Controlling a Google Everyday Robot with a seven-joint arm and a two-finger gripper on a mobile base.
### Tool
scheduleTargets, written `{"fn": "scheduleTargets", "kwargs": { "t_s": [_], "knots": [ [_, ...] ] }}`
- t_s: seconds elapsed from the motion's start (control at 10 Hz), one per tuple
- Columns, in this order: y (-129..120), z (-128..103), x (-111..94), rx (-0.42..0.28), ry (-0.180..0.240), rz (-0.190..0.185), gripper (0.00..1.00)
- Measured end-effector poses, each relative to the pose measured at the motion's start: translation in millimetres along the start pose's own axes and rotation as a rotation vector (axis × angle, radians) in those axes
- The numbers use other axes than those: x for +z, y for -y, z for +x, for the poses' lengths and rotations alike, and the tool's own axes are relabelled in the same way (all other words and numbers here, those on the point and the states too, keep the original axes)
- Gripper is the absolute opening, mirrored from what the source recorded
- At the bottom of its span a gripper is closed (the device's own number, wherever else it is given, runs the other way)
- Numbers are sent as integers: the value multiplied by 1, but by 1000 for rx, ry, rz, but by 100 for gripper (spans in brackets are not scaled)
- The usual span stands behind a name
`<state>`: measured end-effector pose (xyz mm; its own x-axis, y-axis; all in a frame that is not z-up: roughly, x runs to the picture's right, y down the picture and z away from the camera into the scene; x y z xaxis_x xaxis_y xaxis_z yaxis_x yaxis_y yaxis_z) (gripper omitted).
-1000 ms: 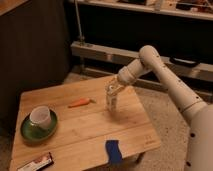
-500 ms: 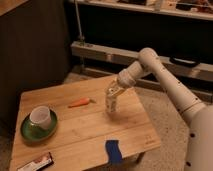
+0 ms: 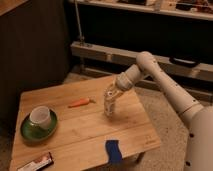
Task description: Stand the bottle upright
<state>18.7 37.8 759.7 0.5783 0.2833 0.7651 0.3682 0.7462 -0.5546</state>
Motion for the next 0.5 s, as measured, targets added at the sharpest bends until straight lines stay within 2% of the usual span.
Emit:
{"fn": "scheduleTargets", "kwargs": {
  "t_s": [0.1,0.3,0.5],
  "knots": [
    [-1,1,4,-1,-7,-13,67],
    [-2,3,9,-2,-20,-30,80],
    [-2,4,7,0,-31,-34,80]
  ]
}}
